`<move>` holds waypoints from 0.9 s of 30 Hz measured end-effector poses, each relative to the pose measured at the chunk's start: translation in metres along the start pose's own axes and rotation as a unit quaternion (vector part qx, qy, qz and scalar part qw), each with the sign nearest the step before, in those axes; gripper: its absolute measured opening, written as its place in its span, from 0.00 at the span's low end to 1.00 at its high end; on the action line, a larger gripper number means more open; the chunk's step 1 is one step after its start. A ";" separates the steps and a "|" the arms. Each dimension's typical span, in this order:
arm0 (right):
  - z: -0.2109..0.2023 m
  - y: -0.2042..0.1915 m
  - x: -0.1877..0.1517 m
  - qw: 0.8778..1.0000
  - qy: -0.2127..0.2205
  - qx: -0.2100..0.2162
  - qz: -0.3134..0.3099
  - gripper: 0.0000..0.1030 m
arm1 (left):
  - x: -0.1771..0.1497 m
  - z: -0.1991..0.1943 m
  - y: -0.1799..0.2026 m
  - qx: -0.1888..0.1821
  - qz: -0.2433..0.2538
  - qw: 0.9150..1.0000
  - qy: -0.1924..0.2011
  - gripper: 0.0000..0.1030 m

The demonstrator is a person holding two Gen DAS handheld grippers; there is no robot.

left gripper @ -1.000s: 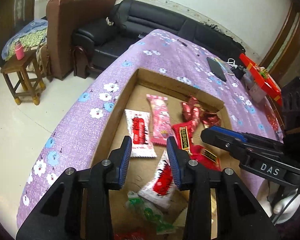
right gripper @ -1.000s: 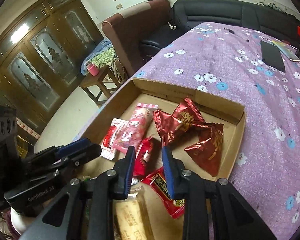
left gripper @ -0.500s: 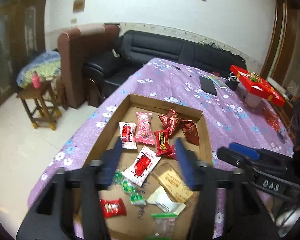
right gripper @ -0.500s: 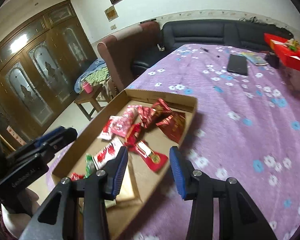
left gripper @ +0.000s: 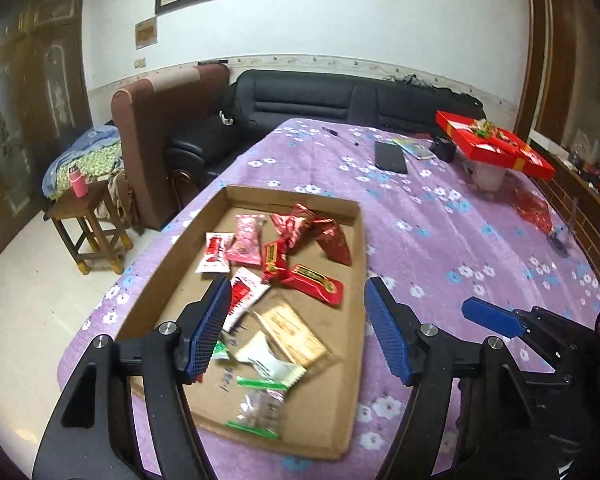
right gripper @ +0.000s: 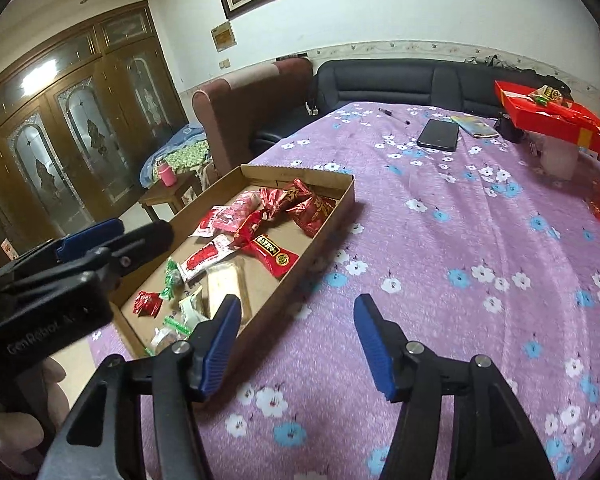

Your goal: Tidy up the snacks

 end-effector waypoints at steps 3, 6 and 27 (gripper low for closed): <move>-0.005 0.000 -0.004 1.000 0.003 0.001 -0.001 0.60 | -0.003 -0.004 0.011 0.000 0.010 1.000 -0.001 0.67; -0.008 0.001 -0.008 1.000 0.005 0.003 0.004 0.60 | -0.005 -0.006 0.019 0.002 0.018 1.000 -0.003 0.67; -0.011 0.001 -0.016 1.000 0.006 0.003 0.003 0.63 | -0.001 -0.043 0.022 0.025 0.008 0.996 0.087 0.67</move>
Point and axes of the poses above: each gripper's, at about its wrist camera, not at the fingertips, and z roughly the way its jaws point, y to its right, x to its top, the point moved 7 cm from there along z, roughly the way its jaws point, and after that the axes turned 3 degrees about -y, right-handed, at the moved point
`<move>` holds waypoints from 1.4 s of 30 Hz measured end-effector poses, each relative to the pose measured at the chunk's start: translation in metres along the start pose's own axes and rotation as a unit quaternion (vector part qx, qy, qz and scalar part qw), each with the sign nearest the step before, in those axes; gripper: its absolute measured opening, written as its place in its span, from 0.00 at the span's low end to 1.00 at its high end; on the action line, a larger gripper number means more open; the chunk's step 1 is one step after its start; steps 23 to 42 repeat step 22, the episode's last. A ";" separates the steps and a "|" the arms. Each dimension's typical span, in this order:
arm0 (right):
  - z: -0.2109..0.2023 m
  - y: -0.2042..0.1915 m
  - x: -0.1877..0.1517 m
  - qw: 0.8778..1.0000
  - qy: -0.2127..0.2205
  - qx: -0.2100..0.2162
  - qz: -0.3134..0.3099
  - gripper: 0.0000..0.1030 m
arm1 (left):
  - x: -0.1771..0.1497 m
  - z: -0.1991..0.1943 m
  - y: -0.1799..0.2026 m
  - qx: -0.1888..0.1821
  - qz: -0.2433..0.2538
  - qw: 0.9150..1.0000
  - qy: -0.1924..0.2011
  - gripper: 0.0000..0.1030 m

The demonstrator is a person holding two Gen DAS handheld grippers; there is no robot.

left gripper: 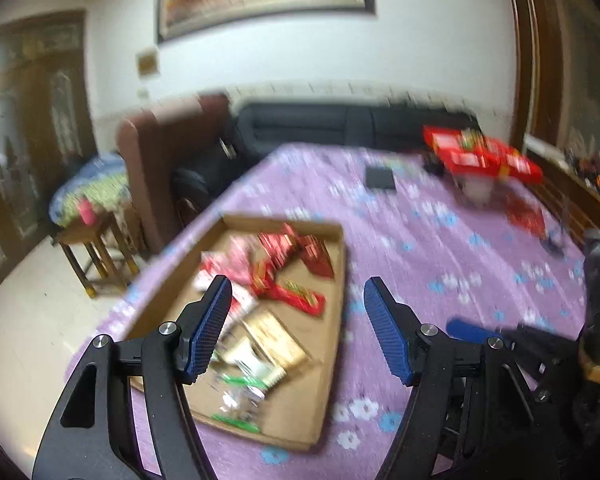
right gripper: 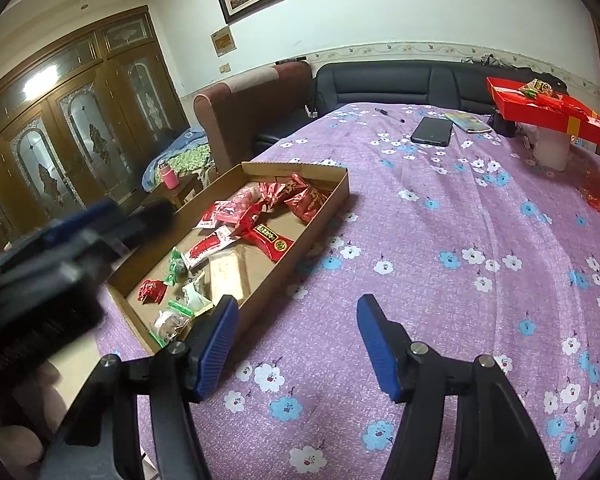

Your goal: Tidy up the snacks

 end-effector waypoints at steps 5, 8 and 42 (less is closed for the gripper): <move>0.003 -0.005 0.000 1.000 -0.002 -0.001 -0.008 0.63 | 0.003 -0.033 -0.008 0.018 0.001 0.995 0.097 1.00; 0.006 -0.009 -0.001 1.000 -0.005 -0.001 -0.014 0.63 | -0.006 -0.011 -0.010 0.020 0.003 0.999 0.041 1.00; 0.020 -0.017 -0.004 0.999 -0.026 -0.013 -0.038 0.63 | -0.036 0.036 0.001 -0.034 -0.028 0.995 -0.095 0.99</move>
Point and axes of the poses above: each gripper's, at about its wrist camera, not at the fingertips, and z roughly the way its jaws point, y to its right, x to its top, the point moved 7 cm from there along z, roughly the way its jaws point, and after that the axes turned 3 degrees about -y, right-handed, at the moved point
